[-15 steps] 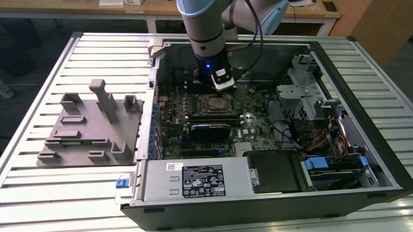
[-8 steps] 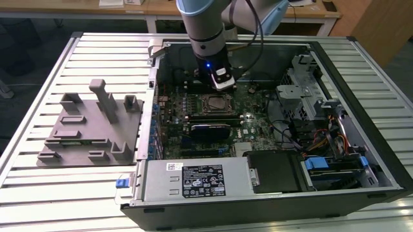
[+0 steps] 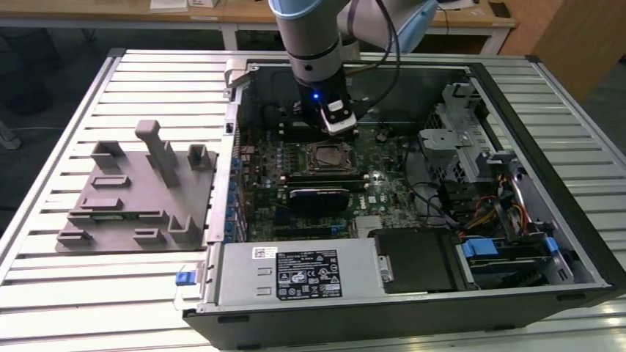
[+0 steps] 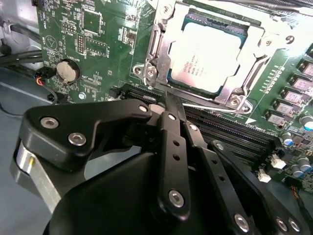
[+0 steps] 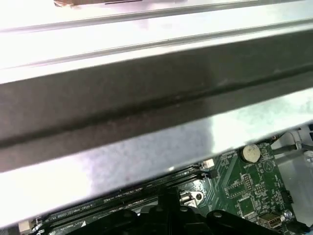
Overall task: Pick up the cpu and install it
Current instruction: 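Install the first cpu locking lever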
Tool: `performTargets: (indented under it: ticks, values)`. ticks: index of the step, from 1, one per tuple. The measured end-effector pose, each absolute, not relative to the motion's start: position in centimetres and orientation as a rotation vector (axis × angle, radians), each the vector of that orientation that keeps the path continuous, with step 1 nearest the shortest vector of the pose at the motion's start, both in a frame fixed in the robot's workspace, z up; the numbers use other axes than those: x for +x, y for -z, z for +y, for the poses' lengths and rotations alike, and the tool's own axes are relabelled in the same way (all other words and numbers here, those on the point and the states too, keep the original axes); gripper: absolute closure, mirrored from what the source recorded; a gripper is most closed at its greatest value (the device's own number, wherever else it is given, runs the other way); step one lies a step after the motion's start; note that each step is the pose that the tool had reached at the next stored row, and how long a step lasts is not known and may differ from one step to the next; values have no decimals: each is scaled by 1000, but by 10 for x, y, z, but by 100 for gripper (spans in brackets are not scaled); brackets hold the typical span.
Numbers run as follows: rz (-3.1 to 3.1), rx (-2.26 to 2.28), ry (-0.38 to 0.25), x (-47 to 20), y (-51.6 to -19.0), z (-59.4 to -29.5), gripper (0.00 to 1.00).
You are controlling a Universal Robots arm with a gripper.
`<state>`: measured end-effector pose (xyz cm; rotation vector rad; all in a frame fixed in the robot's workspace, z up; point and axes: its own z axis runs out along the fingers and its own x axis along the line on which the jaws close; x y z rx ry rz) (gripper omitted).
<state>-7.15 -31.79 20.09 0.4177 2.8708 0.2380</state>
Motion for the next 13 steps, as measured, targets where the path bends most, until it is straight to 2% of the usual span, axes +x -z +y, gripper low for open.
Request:
performTargets:
  ticks: [13]
  values:
    - [2892, 424, -241, -73, -201, -318, 89]
